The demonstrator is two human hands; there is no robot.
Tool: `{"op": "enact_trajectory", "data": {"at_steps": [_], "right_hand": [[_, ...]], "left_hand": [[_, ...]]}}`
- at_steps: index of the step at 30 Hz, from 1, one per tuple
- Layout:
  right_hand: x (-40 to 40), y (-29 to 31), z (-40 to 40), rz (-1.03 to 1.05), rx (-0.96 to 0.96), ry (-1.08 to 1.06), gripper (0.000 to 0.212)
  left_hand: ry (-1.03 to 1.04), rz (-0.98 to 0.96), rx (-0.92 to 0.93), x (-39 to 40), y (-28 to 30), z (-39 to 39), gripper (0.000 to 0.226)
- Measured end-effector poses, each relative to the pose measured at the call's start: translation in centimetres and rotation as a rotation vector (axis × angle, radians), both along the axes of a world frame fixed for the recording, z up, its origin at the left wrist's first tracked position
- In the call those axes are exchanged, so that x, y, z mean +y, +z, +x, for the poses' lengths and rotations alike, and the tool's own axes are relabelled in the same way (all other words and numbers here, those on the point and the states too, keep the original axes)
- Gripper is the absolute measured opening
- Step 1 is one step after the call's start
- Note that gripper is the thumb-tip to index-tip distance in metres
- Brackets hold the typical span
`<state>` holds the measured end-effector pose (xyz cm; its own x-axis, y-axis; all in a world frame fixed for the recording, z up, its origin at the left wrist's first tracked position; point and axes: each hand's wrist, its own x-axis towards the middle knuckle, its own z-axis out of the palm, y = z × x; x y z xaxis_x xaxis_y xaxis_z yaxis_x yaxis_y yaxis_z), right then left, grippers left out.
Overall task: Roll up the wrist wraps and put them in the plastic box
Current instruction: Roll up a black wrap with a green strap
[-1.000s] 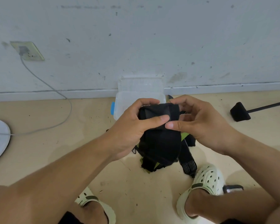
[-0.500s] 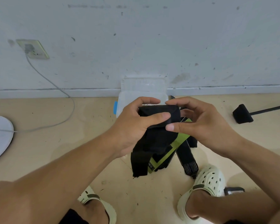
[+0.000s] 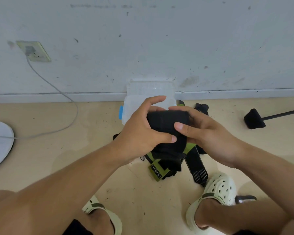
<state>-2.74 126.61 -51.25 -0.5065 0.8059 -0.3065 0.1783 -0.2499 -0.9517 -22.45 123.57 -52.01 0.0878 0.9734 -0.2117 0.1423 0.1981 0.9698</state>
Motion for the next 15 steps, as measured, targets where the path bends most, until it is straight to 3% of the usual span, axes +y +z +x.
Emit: {"op": "enact_trajectory", "data": {"at_steps": [8,12,15], "right_hand": [[0.3,-0.1,0.6,0.231,-0.095,-0.097,0.062],[0.2,0.0,0.8,0.274,-0.062,-0.123,0.055],[0.2,-0.1,1.0,0.286,-0.021,-0.117,0.051]], "left_hand": [[0.008,-0.227,-0.186,0.3,-0.5,0.3,0.079],[0.019,-0.320,-0.360,0.3,0.2,0.8,0.066],[0.039,-0.356,-0.391,0.3,0.4,0.9,0.070]]}}
